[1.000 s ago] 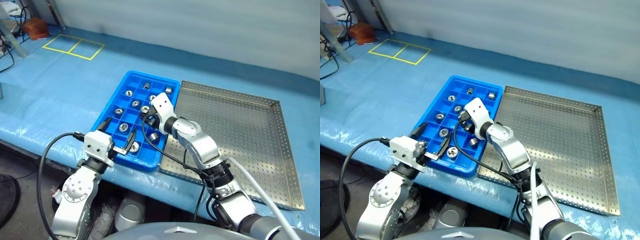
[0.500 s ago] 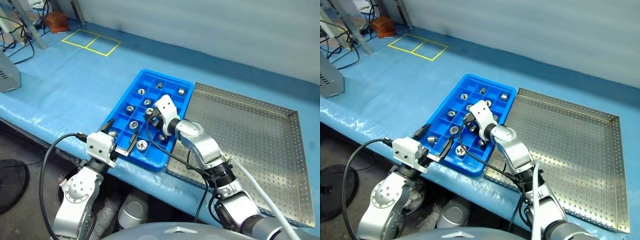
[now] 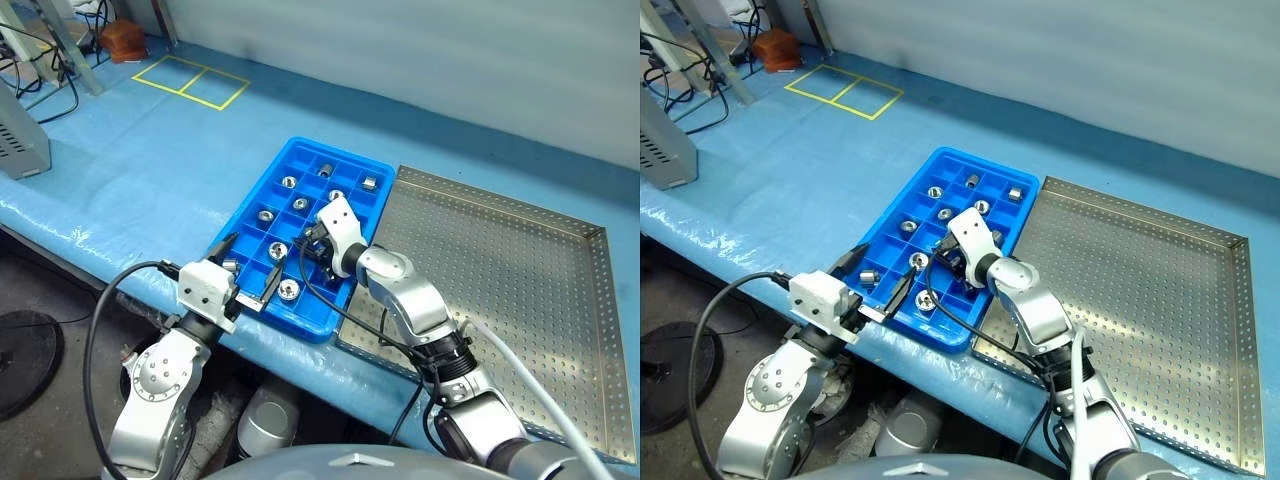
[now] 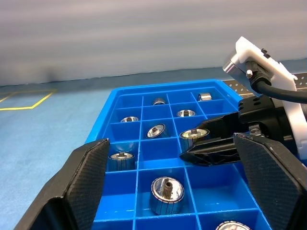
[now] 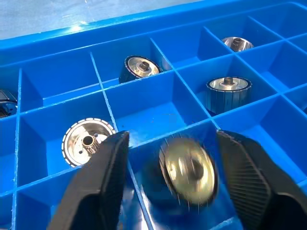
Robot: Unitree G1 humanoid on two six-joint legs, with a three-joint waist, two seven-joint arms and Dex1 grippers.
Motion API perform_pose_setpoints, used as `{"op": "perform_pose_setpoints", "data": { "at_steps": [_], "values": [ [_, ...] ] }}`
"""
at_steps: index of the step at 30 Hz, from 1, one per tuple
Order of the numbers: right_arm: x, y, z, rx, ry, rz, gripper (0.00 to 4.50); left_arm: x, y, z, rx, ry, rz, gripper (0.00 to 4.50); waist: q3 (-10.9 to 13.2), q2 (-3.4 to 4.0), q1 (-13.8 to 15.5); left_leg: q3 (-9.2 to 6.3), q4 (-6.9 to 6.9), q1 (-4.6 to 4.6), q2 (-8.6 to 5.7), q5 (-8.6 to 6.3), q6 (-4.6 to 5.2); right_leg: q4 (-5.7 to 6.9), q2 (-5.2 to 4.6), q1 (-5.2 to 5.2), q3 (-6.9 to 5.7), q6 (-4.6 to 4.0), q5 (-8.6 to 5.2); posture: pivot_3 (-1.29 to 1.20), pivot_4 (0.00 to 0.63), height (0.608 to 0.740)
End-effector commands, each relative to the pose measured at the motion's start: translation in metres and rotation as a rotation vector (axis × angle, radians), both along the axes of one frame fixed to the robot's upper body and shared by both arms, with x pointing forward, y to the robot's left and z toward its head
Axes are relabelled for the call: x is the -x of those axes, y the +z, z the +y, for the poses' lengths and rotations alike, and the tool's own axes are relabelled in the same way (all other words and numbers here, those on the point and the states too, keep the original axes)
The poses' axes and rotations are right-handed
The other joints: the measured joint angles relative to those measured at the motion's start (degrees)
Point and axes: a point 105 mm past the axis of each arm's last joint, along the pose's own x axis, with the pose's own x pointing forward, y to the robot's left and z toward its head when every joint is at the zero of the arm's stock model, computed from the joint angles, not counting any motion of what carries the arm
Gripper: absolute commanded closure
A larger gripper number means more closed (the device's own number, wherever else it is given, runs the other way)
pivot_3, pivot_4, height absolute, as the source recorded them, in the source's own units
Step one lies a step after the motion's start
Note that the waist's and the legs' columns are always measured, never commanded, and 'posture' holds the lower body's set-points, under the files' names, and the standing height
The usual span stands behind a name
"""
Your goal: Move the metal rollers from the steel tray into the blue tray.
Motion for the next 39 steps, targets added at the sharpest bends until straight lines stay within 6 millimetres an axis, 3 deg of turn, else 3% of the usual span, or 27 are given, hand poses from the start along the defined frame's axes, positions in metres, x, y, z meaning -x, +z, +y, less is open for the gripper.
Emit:
{"op": "perform_pose_setpoints", "data": {
  "at_steps": [1,2,3,10,16,27,32,35,39],
  "values": [
    [0.002,0.018,-0.005,-0.035,-0.023,-0.058,0.38,0.001,0.009,-0.003,0.013,-0.022,-0.034,0.00,0.0,0.00,0.0,0.00,0.00,0.00,0.00,0.00,0.00,0.00,0.00,0.00,0.00,0.00,0.00,0.47,0.150,0.740],
    [0.003,0.022,-0.007,-0.040,-0.028,-0.073,0.05,0.001,0.009,-0.003,0.012,-0.027,-0.034,0.00,0.0,0.00,-0.1,0.00,0.01,0.00,0.00,0.00,0.00,0.00,0.00,0.00,0.00,0.00,0.00,0.46,0.150,0.740],
    [0.004,0.027,-0.010,-0.050,-0.034,-0.090,0.02,0.000,0.009,-0.003,0.009,-0.034,-0.034,0.00,0.0,0.00,-0.1,0.00,0.02,0.00,0.00,0.00,0.00,0.01,0.00,0.00,0.00,0.00,0.00,0.45,0.150,0.740],
    [0.014,0.053,-0.029,-0.085,-0.092,-0.164,0.02,-0.009,0.011,-0.011,0.003,-0.100,-0.040,0.00,0.0,0.05,-1.4,-0.02,0.10,0.00,0.00,0.00,-0.01,0.06,0.00,0.02,-0.02,0.00,0.00,0.36,0.150,0.740],
    [0.024,0.060,-0.044,-0.081,-0.158,-0.192,0.02,-0.020,0.014,-0.019,-0.004,-0.159,-0.053,0.00,-0.1,0.07,-4.9,-0.04,0.15,0.01,-0.01,0.01,0.00,0.06,0.01,0.08,-0.01,0.01,0.02,0.28,0.150,0.740],
    [0.048,0.051,-0.075,-0.043,-0.329,-0.176,0.02,-0.042,0.012,-0.030,-0.001,-0.220,-0.043,0.00,-0.1,0.12,-17.5,-0.24,0.30,0.15,-0.03,0.03,0.03,0.07,0.00,0.39,-0.02,-0.27,0.23,0.11,0.150,0.740],
    [0.064,0.046,-0.090,-0.039,-0.410,-0.157,0.02,-0.051,0.009,-0.038,-0.020,-0.245,-0.035,0.00,-0.1,0.12,-23.1,-0.30,0.18,0.81,-0.03,0.02,0.04,-0.01,-0.03,1.01,-0.03,-0.10,0.04,0.05,0.150,0.740],
    [0.069,0.044,-0.093,-0.041,-0.433,-0.145,0.02,-0.054,0.007,-0.039,-0.022,-0.247,-0.027,0.00,-0.1,0.13,-25.4,-0.26,0.18,0.97,-0.01,0.03,0.03,0.14,0.04,1.03,0.10,-0.12,0.03,0.05,0.150,0.740],
    [0.078,0.040,-0.095,-0.036,-0.460,-0.126,0.02,-0.059,0.005,-0.040,-0.034,-0.244,-0.013,0.00,-0.1,0.13,-26.3,-0.24,0.17,1.05,0.01,0.05,0.00,0.25,0.10,1.03,0.18,-0.14,0.04,0.02,0.150,0.740]
  ]
}}
